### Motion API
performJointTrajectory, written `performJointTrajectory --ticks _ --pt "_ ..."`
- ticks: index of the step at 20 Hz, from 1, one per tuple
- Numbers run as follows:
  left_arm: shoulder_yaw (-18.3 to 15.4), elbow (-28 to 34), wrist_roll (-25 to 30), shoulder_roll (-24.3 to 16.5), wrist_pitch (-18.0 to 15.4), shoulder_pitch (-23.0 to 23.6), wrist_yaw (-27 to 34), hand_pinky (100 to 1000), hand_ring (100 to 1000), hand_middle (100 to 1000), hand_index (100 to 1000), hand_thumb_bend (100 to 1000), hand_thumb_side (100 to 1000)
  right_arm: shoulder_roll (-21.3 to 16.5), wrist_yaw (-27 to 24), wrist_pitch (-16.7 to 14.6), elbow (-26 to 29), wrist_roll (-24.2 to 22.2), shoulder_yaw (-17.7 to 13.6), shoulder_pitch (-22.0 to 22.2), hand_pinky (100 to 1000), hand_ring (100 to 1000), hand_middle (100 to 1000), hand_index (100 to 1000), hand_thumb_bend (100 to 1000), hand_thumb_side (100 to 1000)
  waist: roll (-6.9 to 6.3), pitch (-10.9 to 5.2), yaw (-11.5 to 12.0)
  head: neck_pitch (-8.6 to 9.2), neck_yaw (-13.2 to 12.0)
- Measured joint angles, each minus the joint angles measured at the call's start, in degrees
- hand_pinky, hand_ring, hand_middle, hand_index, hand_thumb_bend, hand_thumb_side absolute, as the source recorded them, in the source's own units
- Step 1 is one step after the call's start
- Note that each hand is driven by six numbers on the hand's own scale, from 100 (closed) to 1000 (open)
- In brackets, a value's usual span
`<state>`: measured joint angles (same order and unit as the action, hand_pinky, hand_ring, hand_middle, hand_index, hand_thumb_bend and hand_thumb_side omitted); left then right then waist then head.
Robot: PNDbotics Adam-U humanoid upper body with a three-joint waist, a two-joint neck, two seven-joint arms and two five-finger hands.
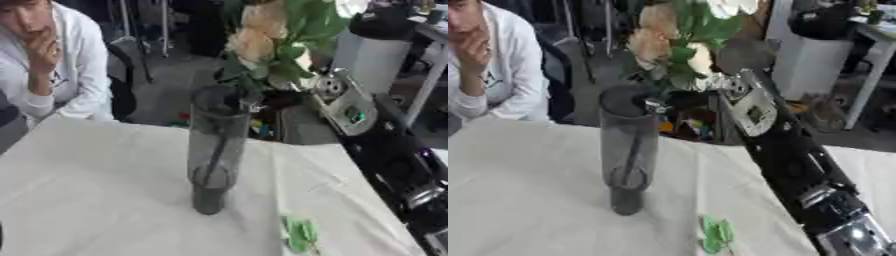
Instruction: Arrange flowers into the vase.
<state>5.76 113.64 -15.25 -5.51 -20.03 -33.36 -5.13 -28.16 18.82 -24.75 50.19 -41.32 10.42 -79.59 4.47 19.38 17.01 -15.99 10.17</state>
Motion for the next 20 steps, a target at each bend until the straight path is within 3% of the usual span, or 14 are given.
performJointTrajectory --ticks 16,20 --pt "0.0 0.0 0.4 0.0 0.2 0.0 0.0 784 874 848 957 100 1000 0.0 -4.5 1.2 2.5 -1.2 0.5 0.0 925 1000 1000 1000 236 857 0.0 0.04 0.0 -0.05 0.1" --pt "0.0 0.0 0.4 0.0 0.3 0.0 0.0 784 874 848 957 100 1000 0.0 -4.8 1.3 2.7 -1.3 0.8 0.0 928 1000 1000 1000 273 869 0.01 0.04 -0.1 -0.05 0.1"
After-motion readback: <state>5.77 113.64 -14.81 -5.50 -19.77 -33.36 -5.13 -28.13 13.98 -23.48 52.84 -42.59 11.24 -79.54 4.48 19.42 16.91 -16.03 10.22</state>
